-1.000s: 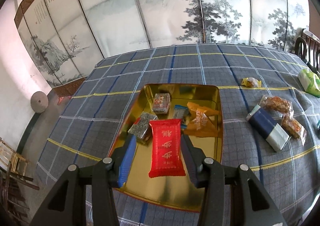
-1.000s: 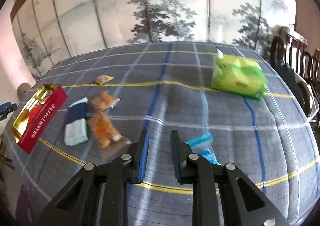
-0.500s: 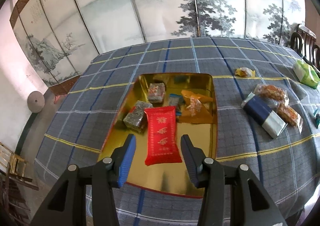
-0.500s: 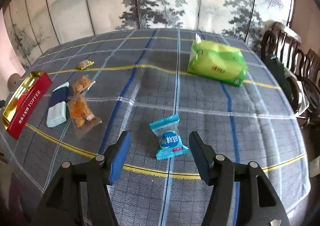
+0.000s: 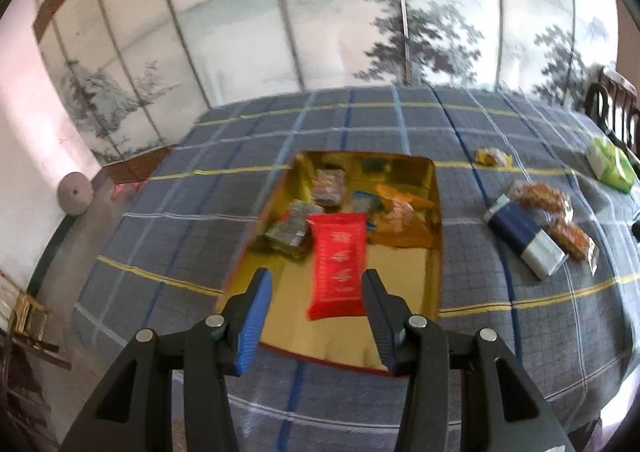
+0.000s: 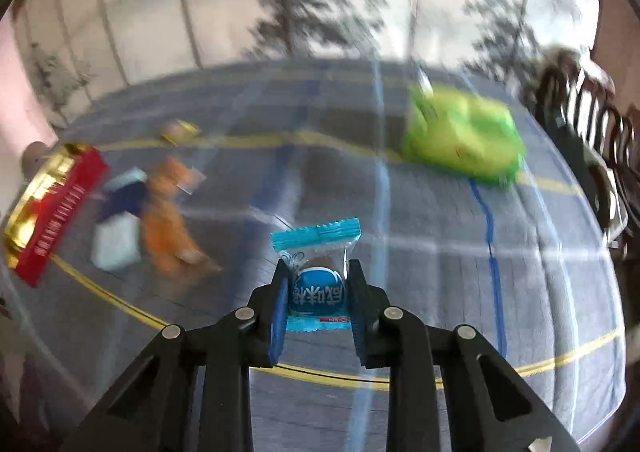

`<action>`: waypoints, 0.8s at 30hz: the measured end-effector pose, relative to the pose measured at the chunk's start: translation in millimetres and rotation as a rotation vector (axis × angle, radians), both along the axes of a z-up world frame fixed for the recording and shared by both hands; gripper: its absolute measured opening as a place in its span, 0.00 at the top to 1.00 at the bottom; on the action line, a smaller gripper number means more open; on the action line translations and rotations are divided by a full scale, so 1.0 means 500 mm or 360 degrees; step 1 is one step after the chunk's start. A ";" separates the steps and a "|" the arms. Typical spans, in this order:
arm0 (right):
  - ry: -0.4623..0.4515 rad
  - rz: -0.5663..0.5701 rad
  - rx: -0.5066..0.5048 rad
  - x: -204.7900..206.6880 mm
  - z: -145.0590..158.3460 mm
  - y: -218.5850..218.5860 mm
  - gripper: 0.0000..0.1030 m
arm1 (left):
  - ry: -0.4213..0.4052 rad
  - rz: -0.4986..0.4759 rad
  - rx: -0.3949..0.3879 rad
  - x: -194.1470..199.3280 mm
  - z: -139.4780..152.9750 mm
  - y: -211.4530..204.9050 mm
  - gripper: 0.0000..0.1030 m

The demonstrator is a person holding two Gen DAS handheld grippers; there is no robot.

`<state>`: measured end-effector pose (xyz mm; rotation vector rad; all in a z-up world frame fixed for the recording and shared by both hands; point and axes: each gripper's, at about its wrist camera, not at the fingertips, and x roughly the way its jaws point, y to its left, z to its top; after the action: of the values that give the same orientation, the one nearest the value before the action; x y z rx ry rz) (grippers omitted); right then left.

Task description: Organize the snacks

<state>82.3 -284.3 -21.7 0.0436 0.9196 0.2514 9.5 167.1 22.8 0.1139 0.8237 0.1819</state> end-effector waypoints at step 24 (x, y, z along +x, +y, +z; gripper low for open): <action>0.0100 0.0819 0.0425 0.058 0.067 0.650 0.76 | 0.0031 0.0143 -0.0095 -0.102 0.003 0.125 0.35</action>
<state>111.3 40.7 12.0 0.0610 0.9440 0.8542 -41.3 229.6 24.1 0.0227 0.8535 0.2410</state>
